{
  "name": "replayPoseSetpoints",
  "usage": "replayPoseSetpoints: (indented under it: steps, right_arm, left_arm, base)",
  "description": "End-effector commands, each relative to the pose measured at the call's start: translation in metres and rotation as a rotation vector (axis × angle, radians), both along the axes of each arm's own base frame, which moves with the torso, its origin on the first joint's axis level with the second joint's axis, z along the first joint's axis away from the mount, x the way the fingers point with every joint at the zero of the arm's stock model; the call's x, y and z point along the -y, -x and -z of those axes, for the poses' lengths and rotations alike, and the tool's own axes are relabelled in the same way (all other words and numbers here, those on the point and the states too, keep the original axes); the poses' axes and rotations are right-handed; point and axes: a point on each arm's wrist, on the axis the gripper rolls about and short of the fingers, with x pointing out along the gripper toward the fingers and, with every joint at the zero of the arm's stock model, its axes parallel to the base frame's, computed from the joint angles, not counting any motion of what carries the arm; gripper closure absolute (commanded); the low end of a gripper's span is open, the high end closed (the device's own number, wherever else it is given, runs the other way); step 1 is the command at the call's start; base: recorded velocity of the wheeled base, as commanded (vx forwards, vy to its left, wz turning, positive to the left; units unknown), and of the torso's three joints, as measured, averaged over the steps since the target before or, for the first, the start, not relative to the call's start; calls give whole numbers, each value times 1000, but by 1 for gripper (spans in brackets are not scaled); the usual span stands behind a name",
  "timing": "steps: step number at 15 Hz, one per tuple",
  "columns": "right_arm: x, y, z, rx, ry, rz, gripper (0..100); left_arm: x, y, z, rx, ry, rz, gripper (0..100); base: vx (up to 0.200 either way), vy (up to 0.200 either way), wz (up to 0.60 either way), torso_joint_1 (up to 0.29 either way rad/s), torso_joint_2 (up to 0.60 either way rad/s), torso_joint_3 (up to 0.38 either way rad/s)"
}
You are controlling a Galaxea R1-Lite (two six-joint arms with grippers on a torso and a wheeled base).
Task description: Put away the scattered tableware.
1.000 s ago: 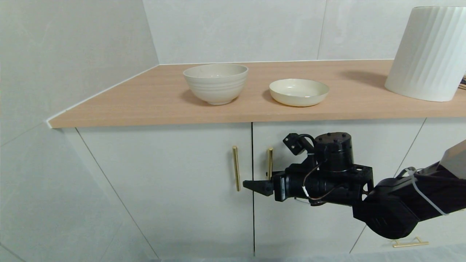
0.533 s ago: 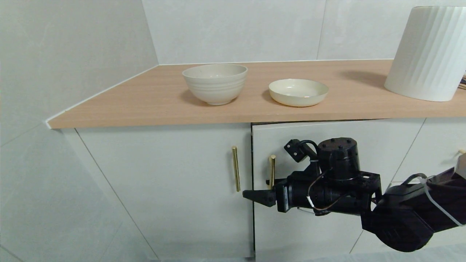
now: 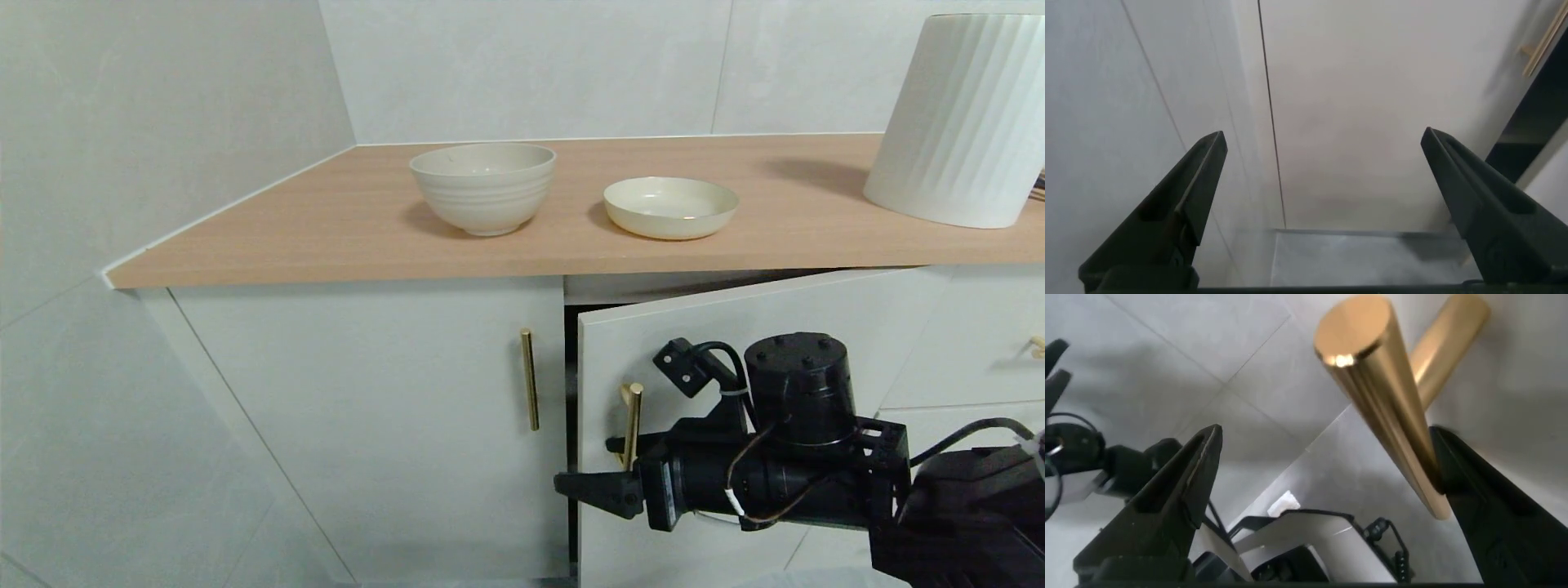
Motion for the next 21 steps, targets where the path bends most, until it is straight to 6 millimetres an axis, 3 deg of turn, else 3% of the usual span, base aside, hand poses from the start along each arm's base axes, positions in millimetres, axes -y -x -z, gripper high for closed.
replayPoseSetpoints:
  steps: [1,2,4,6,7,8,11,15,19,21]
  right_arm:
    - [4,6,-7,23,-21,-3,0]
    - [5,7,-6,23,-21,-3,0]
    - [4,11,-6,22,-18,-16,0]
    - [3,14,-7,23,-21,-24,0]
    - [3,14,-7,23,-21,-24,0]
    - [2,17,-3,14,-11,-36,0]
    - [0,19,-3,13,-11,-43,0]
    - [2,22,-10,30,-26,-43,0]
    - [4,23,-12,35,-31,-43,0]
    - [4,23,-11,32,-28,-43,0]
  left_arm:
    - [0,0,0,-1,-1,-1,0]
    - [0,0,0,3,-5,-1,0]
    - [0,10,-30,106,-6,13,0]
    - [2,15,-93,101,-10,141,0]
    - [2,15,-93,101,-10,141,0]
    - [6,-18,-141,2,-5,284,0]
    - [9,-77,-176,-144,19,384,0]
    - [35,-133,-179,-269,70,587,0]
    - [82,-182,-143,-434,95,760,0]
    - [96,-205,-128,-455,91,770,0]
  base:
    - [0,0,0,0,0,0]
    - [0,0,0,0,0,0]
    - [0,0,0,0,0,0]
    - [0,0,0,0,0,0]
    - [0,0,0,0,0,0]
    - [0,0,0,0,0,0]
    - [0,0,0,0,0,0]
    - [0,0,0,0,0,0]
    - [0,0,0,0,0,0]
    - [0,0,0,0,0,0]
